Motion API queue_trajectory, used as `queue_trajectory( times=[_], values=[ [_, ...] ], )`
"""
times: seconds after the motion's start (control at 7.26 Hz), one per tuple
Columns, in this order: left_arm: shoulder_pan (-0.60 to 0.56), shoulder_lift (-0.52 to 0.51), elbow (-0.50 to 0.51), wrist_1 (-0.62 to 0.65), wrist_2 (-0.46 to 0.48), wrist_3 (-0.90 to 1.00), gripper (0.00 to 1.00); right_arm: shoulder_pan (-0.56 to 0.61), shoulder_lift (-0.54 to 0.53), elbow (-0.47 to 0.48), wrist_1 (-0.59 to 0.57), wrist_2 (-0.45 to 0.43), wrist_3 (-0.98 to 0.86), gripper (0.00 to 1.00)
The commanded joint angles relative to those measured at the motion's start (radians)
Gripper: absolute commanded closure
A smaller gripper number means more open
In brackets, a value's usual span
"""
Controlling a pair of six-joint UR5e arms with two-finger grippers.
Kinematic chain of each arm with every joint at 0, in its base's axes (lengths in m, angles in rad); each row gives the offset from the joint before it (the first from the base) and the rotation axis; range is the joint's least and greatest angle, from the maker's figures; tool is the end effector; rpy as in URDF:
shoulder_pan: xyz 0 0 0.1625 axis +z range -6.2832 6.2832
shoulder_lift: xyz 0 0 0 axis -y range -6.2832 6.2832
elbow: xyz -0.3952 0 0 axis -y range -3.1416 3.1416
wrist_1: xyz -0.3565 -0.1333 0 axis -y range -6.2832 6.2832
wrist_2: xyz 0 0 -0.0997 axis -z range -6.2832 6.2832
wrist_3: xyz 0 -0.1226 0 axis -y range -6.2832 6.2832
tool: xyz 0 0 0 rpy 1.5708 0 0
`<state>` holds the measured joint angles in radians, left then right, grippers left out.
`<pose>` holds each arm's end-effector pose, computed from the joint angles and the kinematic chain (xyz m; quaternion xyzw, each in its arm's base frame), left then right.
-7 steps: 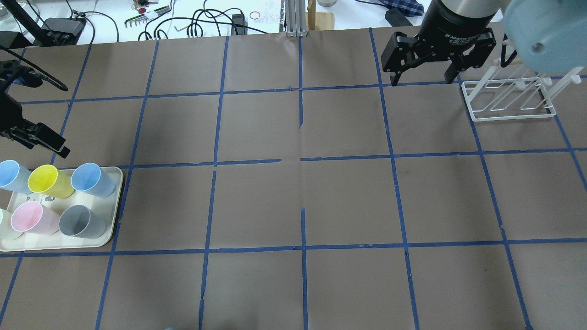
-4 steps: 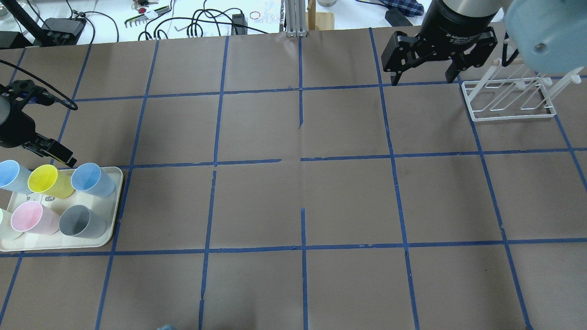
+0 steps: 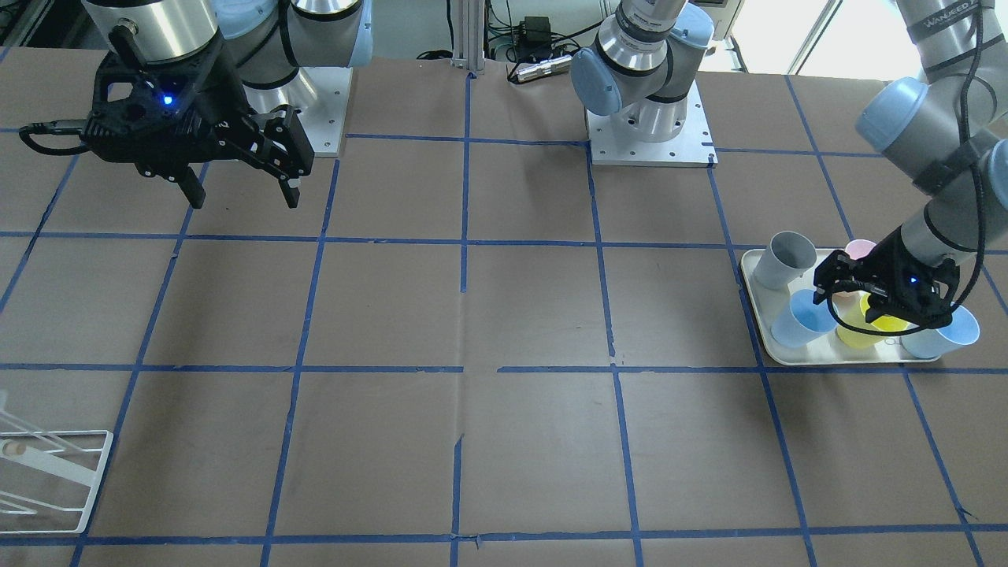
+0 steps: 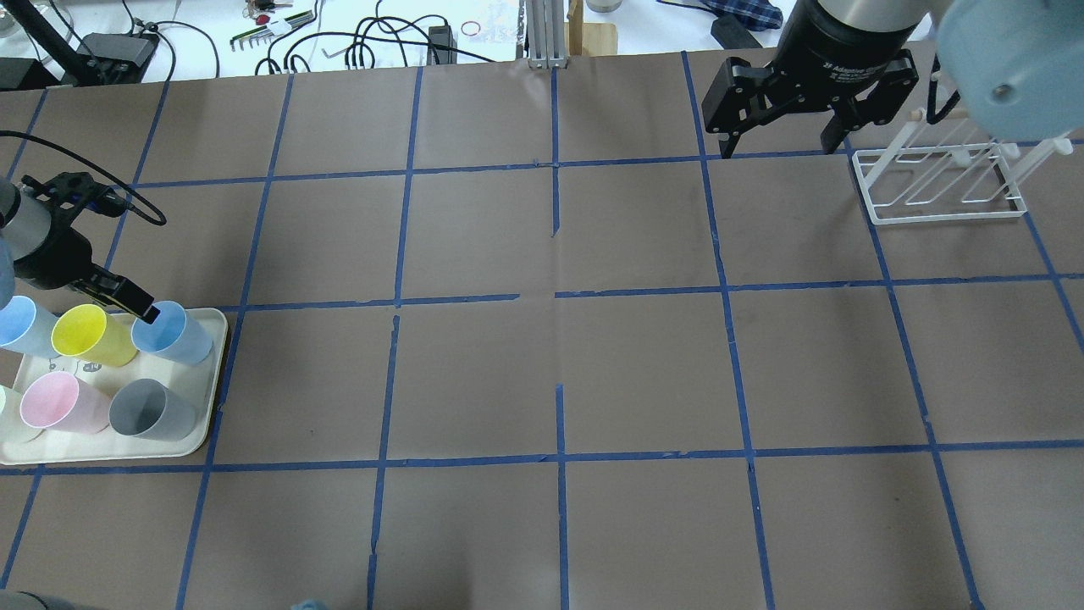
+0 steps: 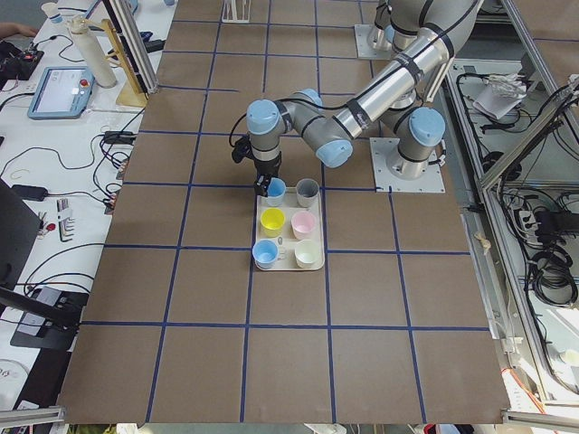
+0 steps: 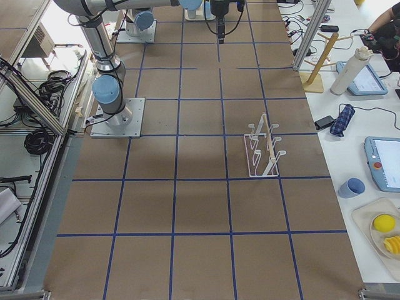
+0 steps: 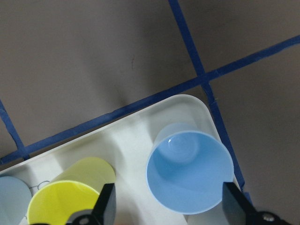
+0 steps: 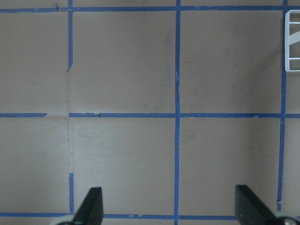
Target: Transfer IKEA cup to right arm and place on rack
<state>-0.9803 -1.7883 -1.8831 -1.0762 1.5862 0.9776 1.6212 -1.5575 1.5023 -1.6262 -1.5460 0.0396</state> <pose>0.1627 -0.4787 0.2422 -0.1924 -0.9811 -0.0179 0.0070 0.1600 -0.4664 0.4665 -0.0061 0.9984 -0.0547 0.0149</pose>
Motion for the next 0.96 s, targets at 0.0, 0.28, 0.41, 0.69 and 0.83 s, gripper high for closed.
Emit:
queue_trajectory(
  times=[0.0, 0.28, 0.41, 0.69, 0.83],
  values=[
    [0.000, -0.034, 0.004, 0.024, -0.002, 0.006, 0.19, 0.000, 0.000, -0.001, -0.001, 0.004, 0.000, 0.00],
    [0.000, -0.060, 0.004, 0.032, 0.004, 0.006, 0.21, -0.003, 0.002, 0.003, -0.009, -0.008, -0.010, 0.00],
    [0.000, -0.068, 0.004, 0.033, 0.003, 0.006, 0.21, -0.003, 0.002, 0.003, -0.011, -0.005, -0.009, 0.00],
    [0.000, -0.085, 0.004, 0.033, 0.008, 0.000, 0.44, -0.009, 0.002, 0.001, -0.008, 0.001, -0.010, 0.00],
    [-0.001, -0.088, 0.004, 0.033, 0.005, 0.001, 0.67, -0.009, 0.002, -0.001, -0.011, -0.009, -0.011, 0.00]
  ],
)
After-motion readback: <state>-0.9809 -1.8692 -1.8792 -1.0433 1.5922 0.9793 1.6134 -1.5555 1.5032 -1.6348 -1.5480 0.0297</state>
